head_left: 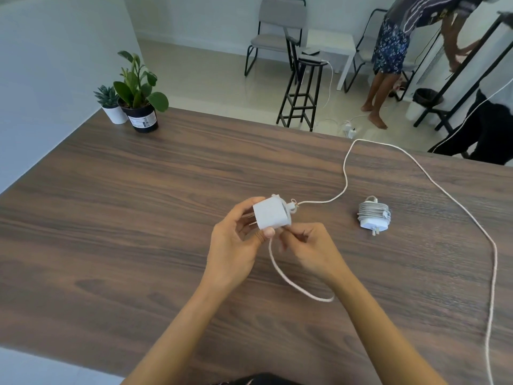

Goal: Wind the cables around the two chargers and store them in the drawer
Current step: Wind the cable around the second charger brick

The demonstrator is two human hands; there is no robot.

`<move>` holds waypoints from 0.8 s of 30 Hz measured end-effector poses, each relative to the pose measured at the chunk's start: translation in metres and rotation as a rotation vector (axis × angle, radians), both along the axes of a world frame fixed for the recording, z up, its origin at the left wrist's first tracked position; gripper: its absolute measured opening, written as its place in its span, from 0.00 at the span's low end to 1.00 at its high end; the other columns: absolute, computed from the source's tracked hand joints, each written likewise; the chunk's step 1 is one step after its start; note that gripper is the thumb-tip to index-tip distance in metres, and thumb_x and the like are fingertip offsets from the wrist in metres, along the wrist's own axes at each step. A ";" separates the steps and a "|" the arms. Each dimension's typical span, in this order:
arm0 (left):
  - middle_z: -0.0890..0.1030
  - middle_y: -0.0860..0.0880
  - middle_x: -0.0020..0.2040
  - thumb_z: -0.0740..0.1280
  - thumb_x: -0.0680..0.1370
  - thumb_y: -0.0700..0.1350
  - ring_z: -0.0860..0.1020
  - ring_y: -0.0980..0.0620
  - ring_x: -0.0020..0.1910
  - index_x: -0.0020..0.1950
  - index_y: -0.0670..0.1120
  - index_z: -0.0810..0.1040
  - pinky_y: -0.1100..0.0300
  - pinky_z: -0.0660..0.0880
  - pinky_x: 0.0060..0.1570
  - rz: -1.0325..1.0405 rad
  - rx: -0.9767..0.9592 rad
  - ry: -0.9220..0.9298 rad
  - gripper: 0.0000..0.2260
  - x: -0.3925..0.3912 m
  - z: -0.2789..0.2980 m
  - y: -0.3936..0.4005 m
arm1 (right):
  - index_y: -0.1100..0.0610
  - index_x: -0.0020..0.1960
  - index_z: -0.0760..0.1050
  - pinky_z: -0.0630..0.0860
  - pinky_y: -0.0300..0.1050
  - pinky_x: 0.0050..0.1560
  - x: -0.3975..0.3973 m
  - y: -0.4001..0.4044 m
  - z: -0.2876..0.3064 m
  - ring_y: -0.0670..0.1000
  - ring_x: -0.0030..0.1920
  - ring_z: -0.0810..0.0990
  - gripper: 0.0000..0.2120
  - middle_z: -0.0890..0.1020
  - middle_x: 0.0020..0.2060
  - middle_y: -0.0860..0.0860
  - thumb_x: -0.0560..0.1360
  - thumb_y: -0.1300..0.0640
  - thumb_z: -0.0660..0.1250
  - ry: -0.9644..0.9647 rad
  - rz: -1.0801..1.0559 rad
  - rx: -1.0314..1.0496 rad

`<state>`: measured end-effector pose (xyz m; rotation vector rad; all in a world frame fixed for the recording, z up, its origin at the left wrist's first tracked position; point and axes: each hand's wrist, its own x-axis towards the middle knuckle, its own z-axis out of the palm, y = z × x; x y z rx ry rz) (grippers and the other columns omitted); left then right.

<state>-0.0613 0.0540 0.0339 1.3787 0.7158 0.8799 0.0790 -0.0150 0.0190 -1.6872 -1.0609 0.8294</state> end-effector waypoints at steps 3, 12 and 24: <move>0.82 0.50 0.55 0.72 0.70 0.32 0.81 0.56 0.53 0.60 0.46 0.76 0.60 0.77 0.55 0.128 0.061 0.090 0.21 0.004 -0.002 0.009 | 0.47 0.50 0.83 0.64 0.37 0.31 -0.009 -0.008 -0.007 0.45 0.29 0.65 0.11 0.68 0.25 0.45 0.78 0.57 0.63 0.029 0.009 -0.011; 0.78 0.53 0.55 0.75 0.69 0.35 0.79 0.62 0.51 0.62 0.50 0.75 0.69 0.74 0.54 0.240 0.370 0.287 0.24 0.008 -0.004 0.026 | 0.47 0.59 0.79 0.66 0.23 0.38 -0.010 -0.027 0.021 0.29 0.33 0.74 0.15 0.82 0.36 0.32 0.77 0.62 0.64 -0.485 0.106 0.015; 0.78 0.49 0.55 0.75 0.67 0.33 0.79 0.58 0.47 0.61 0.45 0.76 0.74 0.72 0.51 0.230 0.531 0.339 0.24 0.009 -0.008 0.021 | 0.47 0.55 0.81 0.75 0.48 0.35 -0.001 -0.034 0.043 0.51 0.33 0.74 0.11 0.69 0.29 0.41 0.76 0.58 0.65 -0.764 0.215 0.006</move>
